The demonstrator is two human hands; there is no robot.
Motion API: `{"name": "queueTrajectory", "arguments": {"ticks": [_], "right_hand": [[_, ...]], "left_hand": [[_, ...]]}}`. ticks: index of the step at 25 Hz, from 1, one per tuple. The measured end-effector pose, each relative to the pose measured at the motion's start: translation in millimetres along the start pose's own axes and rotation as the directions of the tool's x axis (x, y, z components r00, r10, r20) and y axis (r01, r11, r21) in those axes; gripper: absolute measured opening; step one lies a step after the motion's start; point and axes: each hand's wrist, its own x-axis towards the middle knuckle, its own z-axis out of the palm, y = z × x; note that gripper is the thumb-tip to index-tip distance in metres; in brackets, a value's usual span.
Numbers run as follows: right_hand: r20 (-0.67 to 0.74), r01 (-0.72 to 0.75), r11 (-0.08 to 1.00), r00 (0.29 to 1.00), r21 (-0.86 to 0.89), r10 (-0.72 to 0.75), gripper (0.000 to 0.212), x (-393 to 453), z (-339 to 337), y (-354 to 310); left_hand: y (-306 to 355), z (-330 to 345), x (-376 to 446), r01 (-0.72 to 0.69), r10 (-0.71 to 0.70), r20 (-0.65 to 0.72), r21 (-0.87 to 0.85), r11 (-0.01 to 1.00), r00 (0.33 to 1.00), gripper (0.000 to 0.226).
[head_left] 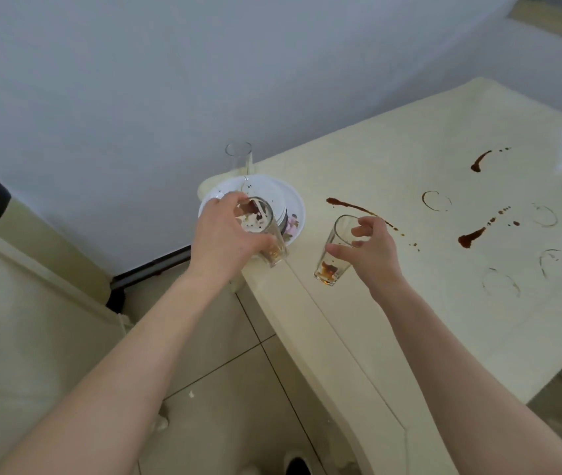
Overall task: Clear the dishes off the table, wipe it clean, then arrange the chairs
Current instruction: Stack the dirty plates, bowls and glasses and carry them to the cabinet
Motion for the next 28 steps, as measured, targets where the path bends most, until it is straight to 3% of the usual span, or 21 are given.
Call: {"name": "queueTrajectory", "arguments": {"ticks": [9, 18, 20, 24, 28], "right_hand": [[-0.091, 0.027, 0.99, 0.996, 0.137, -0.015, 0.077, 72.9, 34.9, -27.3], [-0.132, 0.008, 0.985, 0.991, 0.173, 0.015, 0.078, 149.4, 81.3, -47.9], [-0.155, -0.018, 0.987, 0.987, 0.159, 0.043, 0.078, 162.2, 92.4, -48.3], [-0.162, -0.078, 0.989, 0.982, 0.126, 0.098, 0.077, 178.9, 112.1, -45.7], [-0.108, -0.124, 0.99, 0.985, 0.068, 0.131, 0.079, 188.1, 128.4, -41.2]], "left_hand": [[17.9, 4.2, 128.2, -0.134, 0.137, -0.064, 0.037, 0.99, 0.989, 0.077], [12.4, 38.8, 249.7, -0.318, 0.271, 0.19, 0.299, 0.9, 0.944, 0.078], [5.9, 49.7, 273.8, -0.398, 0.312, 0.27, 0.378, 0.836, 0.911, 0.077], [-7.6, 65.4, 309.7, -0.558, 0.337, 0.448, 0.601, 0.571, 0.828, 0.079], [-24.8, 79.2, 324.9, -0.666, 0.334, 0.577, 0.626, 0.406, 0.746, 0.07]]}}
